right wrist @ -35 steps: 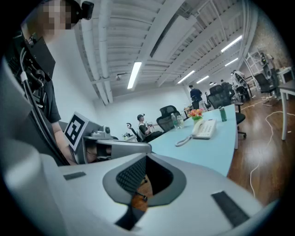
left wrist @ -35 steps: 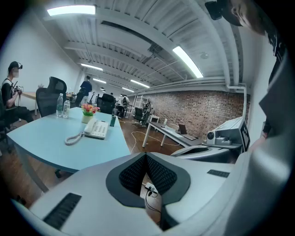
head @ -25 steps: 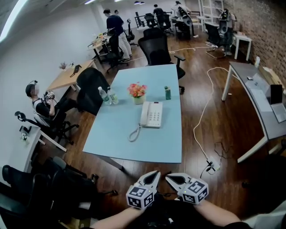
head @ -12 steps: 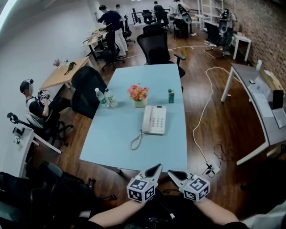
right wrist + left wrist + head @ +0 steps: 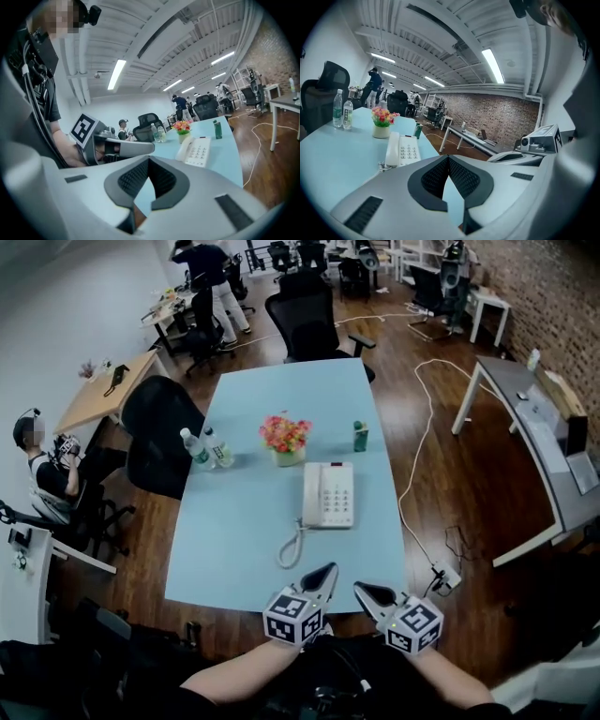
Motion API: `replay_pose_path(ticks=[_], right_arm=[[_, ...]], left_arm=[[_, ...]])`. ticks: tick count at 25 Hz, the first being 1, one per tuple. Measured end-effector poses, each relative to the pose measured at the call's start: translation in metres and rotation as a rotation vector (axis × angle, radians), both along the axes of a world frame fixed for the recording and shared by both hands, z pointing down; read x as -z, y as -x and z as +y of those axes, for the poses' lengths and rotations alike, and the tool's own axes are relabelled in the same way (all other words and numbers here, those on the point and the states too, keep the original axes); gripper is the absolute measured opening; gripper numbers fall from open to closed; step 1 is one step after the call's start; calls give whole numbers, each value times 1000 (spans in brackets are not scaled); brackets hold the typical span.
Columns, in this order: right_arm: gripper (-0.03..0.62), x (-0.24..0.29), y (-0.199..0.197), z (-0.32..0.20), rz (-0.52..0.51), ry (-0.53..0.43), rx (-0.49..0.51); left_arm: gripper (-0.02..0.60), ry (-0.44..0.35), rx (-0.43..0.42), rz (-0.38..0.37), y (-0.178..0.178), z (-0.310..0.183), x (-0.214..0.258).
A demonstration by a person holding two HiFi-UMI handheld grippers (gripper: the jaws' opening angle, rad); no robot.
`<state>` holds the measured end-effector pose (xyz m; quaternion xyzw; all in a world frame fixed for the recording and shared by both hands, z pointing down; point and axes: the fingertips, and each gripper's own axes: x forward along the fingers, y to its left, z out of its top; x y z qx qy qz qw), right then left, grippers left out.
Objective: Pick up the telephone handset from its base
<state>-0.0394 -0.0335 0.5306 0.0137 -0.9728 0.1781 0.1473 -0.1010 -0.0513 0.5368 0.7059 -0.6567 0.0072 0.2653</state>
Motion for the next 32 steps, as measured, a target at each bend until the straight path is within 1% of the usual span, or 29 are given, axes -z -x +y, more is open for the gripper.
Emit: replay_pose_path(ticks=[5,8,10,13,16,18,22,24,26,29,32], right_arm=[[18,-10,15,-12,12,12,-80],[17,-6,17,-22,16,13,-126],[17,-4,21,-27,21,4,-128],[17,-8,29,-36,35,-5,-106],[18,-11,40,-47,46,-4,-73],[17,-9,50,-52,44,-10,-32],[18,-6,63,-64,46,-29,50],[18,-7,62,-73,51,-25,69],[17,-10,59,-84,54,-17,73],[18,-16,52,-100,55,1,61],[17,-23,42,-111,65,21,43]], left_arm=[[0,8,-24,4,37,-17,-14],[0,35,-8,1,61,-29,-20],[0,43,12,-28,82,-43,-21],[0,55,67,-91,120,-69,-28],[0,100,141,-133,154,-93,-42],[0,143,178,-148,169,-107,-52],[8,205,225,-152,191,-140,-71],[155,250,238,-172,199,-157,-87],[178,298,252,-185,208,-170,-103],[242,368,295,-214,230,-183,-127],[259,390,317,-195,240,-196,-140]])
